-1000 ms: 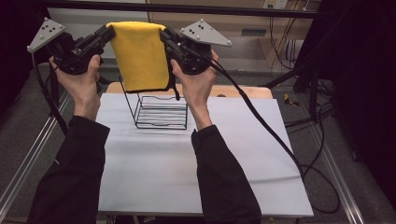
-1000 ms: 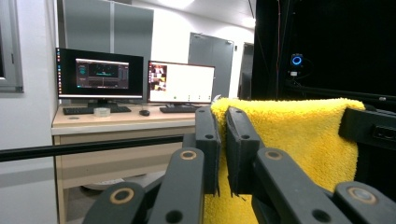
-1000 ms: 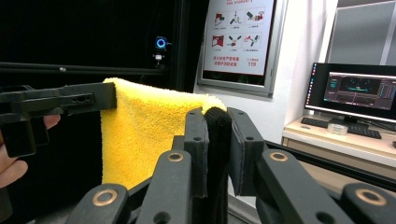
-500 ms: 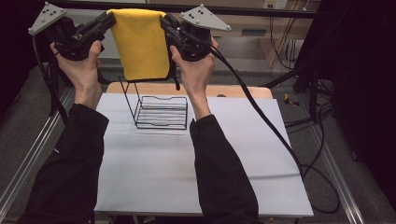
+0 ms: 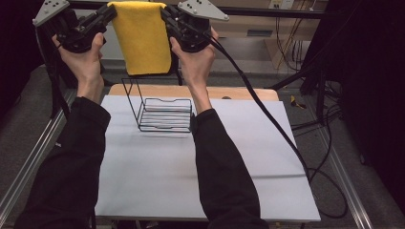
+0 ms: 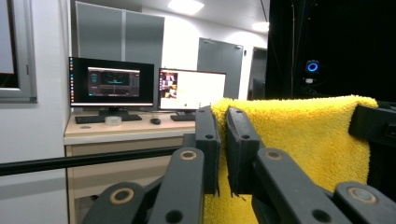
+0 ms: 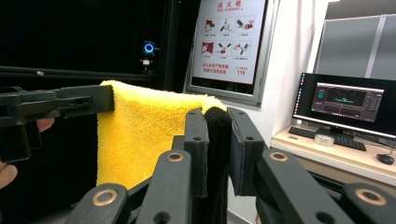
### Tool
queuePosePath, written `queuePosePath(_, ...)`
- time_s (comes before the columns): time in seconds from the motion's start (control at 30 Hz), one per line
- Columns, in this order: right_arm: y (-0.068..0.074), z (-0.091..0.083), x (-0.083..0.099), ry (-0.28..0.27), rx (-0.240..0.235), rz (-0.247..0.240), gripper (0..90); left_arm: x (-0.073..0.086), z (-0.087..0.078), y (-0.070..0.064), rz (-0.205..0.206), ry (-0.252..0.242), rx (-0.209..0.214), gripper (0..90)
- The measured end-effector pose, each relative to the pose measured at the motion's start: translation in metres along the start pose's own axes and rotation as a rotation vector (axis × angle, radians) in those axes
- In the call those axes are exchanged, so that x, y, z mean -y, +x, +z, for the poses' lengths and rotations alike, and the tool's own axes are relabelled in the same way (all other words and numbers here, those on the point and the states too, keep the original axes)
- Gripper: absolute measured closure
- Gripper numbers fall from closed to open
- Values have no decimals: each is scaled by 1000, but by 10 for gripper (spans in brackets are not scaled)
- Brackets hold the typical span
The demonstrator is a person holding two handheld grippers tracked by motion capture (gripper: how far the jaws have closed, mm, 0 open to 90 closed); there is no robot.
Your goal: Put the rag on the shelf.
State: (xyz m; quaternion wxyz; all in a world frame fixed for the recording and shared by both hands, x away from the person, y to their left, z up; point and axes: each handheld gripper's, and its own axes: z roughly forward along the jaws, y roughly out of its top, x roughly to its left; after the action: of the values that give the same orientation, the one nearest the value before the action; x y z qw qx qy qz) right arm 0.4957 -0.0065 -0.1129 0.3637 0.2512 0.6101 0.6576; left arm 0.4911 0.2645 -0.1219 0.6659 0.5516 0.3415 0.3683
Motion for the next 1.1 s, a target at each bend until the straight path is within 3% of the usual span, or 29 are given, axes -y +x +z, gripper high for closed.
queuePosePath(0.27,-8,11,7,25,9,-8,796,11,12,6,18,15,-11,844)
queuePosePath(0.53,-15,18,29,56,-3,24,795,30,17,13,26,56,-15,844)
queuePosePath(0.67,-12,20,37,90,1,-12,795,42,16,16,28,75,-17,844)
queuePosePath(0.73,-12,19,42,94,-9,4,795,48,14,18,20,80,-9,844)
queuePosePath(0.9,-12,17,55,121,-15,6,795,57,11,17,50,105,2,844)
queuePosePath(1.1,-14,12,65,150,-13,18,795,70,10,15,60,137,23,844)
